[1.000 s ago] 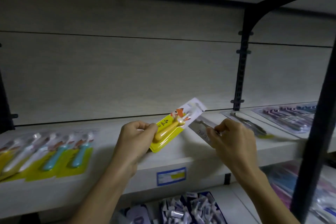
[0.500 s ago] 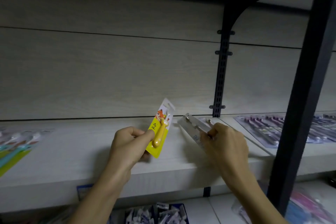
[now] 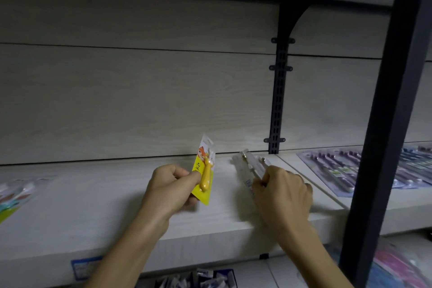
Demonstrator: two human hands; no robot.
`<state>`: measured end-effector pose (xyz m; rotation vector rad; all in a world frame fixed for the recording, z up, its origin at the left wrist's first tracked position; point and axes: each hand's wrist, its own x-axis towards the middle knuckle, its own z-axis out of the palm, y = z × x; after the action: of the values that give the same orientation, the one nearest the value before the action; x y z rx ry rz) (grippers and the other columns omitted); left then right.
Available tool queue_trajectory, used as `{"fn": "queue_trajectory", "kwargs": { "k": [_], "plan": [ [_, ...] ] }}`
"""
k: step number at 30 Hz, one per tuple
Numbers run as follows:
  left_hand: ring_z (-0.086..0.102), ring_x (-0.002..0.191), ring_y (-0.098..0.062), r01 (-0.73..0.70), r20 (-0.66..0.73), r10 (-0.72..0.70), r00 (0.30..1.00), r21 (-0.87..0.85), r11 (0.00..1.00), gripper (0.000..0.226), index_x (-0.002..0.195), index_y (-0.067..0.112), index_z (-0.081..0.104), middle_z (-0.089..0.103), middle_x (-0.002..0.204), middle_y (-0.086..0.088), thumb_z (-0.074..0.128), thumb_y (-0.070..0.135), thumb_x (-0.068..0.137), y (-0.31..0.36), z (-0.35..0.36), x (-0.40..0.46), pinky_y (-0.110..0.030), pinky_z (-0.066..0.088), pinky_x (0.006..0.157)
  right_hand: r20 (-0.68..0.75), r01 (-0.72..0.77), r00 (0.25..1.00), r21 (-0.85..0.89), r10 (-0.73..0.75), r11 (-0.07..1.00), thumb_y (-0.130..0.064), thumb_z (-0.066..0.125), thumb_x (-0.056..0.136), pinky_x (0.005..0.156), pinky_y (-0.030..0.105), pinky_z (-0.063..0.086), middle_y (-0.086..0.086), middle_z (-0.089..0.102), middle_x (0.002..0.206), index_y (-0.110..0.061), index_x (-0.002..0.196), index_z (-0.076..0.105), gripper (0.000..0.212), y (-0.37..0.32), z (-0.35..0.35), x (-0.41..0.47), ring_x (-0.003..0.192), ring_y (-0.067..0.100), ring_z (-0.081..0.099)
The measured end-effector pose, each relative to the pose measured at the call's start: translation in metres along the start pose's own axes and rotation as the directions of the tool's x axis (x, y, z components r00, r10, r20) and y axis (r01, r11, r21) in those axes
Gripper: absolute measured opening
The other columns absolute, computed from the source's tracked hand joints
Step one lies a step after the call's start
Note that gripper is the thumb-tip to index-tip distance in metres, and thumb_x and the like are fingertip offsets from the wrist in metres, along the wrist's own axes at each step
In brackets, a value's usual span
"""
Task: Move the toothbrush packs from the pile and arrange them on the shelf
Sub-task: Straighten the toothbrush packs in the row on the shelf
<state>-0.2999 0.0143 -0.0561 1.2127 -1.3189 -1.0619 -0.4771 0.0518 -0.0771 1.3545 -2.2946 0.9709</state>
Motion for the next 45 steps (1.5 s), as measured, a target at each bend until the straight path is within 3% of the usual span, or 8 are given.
{"fn": "queue_trajectory", "kwargs": {
  "k": [4,14,19,26,30,33,40,45],
  "plan": [
    [0.063,0.059,-0.028,0.02,0.063,-0.02,0.998,-0.001,1.0,0.014,0.066,0.006,0.054,0.061,0.067,-0.016,0.063,0.001,0.075,0.001,0.006,0.003,-0.048,0.059,0.071,0.031,-0.015,0.999,-0.02,0.016,1.0,-0.031,0.052,0.085,0.081,0.037,0.036,0.002,0.065,0.089,-0.018,0.092,0.062,0.018,0.001,-0.001,0.003,0.09,0.027,0.057],
    [0.067,0.061,-0.032,0.019,0.122,-0.021,0.992,0.02,1.0,0.013,0.069,0.002,0.054,0.065,0.068,-0.021,0.06,-0.004,0.078,0.0,0.012,0.007,-0.049,0.06,0.065,0.081,-0.026,0.996,-0.139,0.038,0.99,-0.036,0.057,0.084,0.083,0.036,0.037,0.006,0.061,0.105,-0.016,0.095,0.062,0.023,0.001,-0.002,0.006,0.103,0.029,0.051],
    [0.069,0.064,-0.034,0.015,0.123,-0.019,0.992,0.036,0.999,0.015,0.067,0.003,0.053,0.067,0.074,-0.024,0.061,-0.004,0.078,-0.002,0.015,0.008,-0.048,0.06,0.063,0.044,-0.028,0.999,-0.09,0.032,0.996,-0.041,0.052,0.087,0.086,0.037,0.039,0.006,0.062,0.109,-0.019,0.113,0.059,0.035,0.001,-0.002,0.007,0.106,0.029,0.051],
    [0.07,0.062,-0.034,-0.015,0.118,0.002,0.993,0.112,0.994,0.018,0.086,0.009,0.054,0.067,0.089,-0.02,0.065,0.005,0.072,-0.004,0.026,0.012,-0.047,0.06,0.062,0.054,0.001,0.999,-0.012,0.0,1.0,-0.041,0.053,0.088,0.088,0.037,0.04,0.006,0.062,0.11,-0.019,0.111,0.059,0.033,0.012,-0.01,0.007,0.109,0.03,0.049],
    [0.065,0.092,-0.024,-0.191,0.103,0.161,0.982,0.526,0.828,0.03,0.097,0.023,0.061,0.069,0.093,-0.001,0.069,0.033,0.07,-0.005,0.03,0.013,-0.031,0.053,0.078,0.037,0.037,0.999,0.002,-0.037,0.999,-0.041,0.054,0.089,0.086,0.036,0.04,0.005,0.061,0.109,-0.019,0.111,0.059,0.032,0.018,-0.016,0.006,0.107,0.028,0.05],
    [0.057,0.106,-0.025,-0.218,0.092,0.216,0.972,0.694,0.686,0.034,0.107,0.025,0.063,0.067,0.103,0.0,0.065,0.04,0.077,-0.007,0.032,0.011,-0.028,0.044,0.082,0.035,0.063,0.997,-0.001,-0.063,0.998,-0.04,0.055,0.089,0.085,0.036,0.042,0.005,0.061,0.109,-0.019,0.112,0.059,0.032,0.022,-0.018,0.006,0.106,0.027,0.051],
    [0.057,0.107,-0.026,-0.275,0.108,0.334,0.936,0.817,0.507,0.026,0.102,0.023,0.065,0.068,0.102,0.001,0.057,0.04,0.085,-0.012,0.039,-0.001,-0.031,0.046,0.083,0.047,0.12,0.991,0.059,-0.122,0.991,-0.039,0.054,0.089,0.086,0.038,0.045,0.005,0.061,0.109,-0.019,0.112,0.06,0.031,0.03,-0.018,0.007,0.106,0.027,0.051],
    [0.059,0.107,-0.022,-0.287,0.125,0.335,0.934,0.819,0.497,0.022,0.097,0.027,0.068,0.068,0.106,0.004,0.059,0.042,0.082,-0.016,0.044,-0.006,-0.03,0.048,0.085,0.048,0.174,0.982,0.109,-0.181,0.979,-0.037,0.055,0.087,0.08,0.034,0.043,0.004,0.062,0.104,-0.019,0.109,0.062,0.03,0.035,-0.014,0.006,0.101,0.026,0.052]
  ]
}}
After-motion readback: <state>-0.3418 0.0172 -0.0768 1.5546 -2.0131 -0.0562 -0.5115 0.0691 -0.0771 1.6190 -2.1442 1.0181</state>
